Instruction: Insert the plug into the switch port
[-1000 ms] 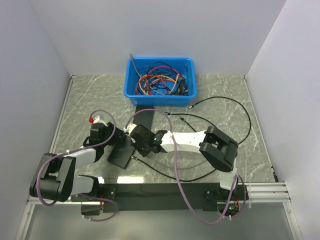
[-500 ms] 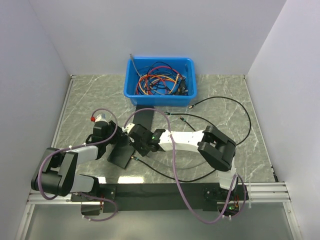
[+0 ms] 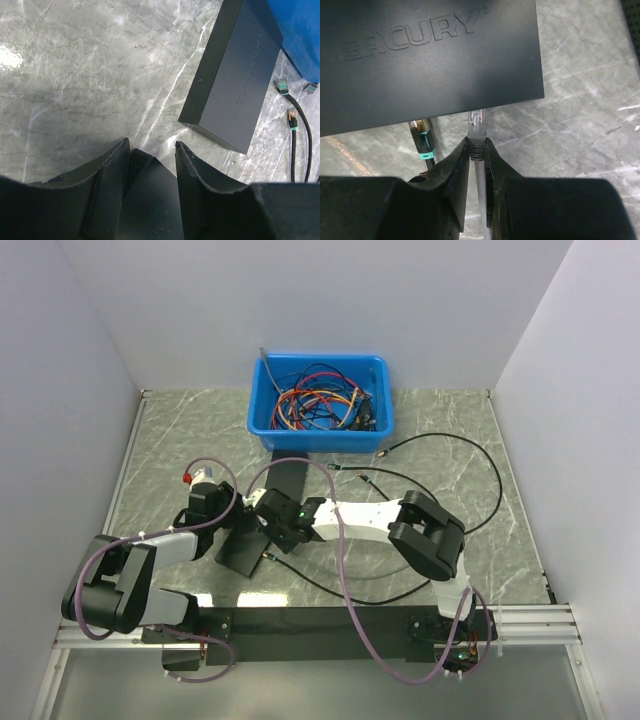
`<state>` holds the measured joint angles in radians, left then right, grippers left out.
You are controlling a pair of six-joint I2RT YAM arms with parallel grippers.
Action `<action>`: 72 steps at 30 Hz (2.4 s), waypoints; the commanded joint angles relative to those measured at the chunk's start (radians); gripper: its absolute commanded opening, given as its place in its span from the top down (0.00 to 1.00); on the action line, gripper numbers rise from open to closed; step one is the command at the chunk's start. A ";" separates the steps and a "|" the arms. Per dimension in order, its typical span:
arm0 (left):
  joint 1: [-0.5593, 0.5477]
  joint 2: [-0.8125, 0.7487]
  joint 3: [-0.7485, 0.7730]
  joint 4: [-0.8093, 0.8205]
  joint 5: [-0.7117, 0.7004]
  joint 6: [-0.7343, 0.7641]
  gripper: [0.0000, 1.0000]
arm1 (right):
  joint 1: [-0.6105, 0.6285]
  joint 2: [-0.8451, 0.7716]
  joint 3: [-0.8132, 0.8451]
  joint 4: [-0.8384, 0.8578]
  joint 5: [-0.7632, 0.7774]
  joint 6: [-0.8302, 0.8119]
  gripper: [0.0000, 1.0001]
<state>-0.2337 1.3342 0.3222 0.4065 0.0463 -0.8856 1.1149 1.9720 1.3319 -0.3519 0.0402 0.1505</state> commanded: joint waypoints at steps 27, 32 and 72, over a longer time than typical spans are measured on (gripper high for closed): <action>-0.030 0.016 -0.005 -0.035 0.006 -0.001 0.52 | 0.016 -0.030 0.090 0.036 0.017 0.008 1.00; -0.032 0.019 -0.003 -0.034 0.006 -0.001 0.52 | 0.020 -0.044 0.078 0.045 0.023 0.012 1.00; -0.044 0.031 -0.005 -0.018 0.023 0.004 0.53 | 0.022 0.030 0.101 0.085 0.079 0.026 1.00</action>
<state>-0.2550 1.3411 0.3222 0.4191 0.0212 -0.8837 1.1328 1.9869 1.3724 -0.3912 0.0975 0.1661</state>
